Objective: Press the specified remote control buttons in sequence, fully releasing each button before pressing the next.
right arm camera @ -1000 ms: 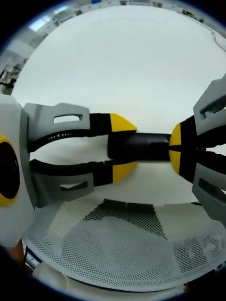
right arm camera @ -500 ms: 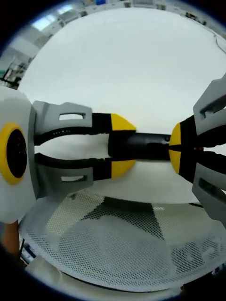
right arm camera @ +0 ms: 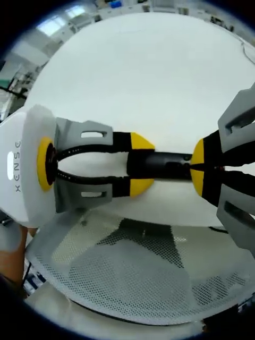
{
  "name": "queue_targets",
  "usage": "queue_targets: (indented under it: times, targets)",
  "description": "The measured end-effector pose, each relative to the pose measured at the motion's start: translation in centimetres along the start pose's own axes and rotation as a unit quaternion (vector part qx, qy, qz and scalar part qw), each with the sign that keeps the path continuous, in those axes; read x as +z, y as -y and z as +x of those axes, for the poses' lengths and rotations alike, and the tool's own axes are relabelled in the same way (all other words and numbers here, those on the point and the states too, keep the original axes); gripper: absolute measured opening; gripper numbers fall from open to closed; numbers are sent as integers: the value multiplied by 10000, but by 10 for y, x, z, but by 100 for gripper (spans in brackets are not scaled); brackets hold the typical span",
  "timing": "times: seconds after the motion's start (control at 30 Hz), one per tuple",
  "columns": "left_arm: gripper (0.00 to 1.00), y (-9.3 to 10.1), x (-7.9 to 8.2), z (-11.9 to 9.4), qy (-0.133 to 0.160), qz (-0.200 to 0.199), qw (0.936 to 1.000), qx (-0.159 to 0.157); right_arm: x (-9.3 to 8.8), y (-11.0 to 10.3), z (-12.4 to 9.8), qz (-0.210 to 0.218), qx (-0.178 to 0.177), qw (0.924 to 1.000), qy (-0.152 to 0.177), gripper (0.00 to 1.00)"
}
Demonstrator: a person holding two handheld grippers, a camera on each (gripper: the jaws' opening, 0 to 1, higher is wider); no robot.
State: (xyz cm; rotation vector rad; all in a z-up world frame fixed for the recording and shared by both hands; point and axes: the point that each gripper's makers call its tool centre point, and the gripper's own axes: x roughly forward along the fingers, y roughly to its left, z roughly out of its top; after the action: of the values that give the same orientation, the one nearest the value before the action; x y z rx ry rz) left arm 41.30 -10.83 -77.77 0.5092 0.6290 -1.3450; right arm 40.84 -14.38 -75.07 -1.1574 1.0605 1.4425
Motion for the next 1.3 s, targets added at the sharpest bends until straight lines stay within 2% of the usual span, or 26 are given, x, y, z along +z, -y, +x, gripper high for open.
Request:
queue_targets:
  times: [0.63, 1.3]
  targets:
    - [24, 1, 0, 0, 19, -13, 10000, 11, -3, -10, 13, -4, 77, 10000, -22, 0]
    - [24, 0, 0, 0, 29, -24, 10000, 16, -3, -9, 25, 44, 76, 10000, -6, 0]
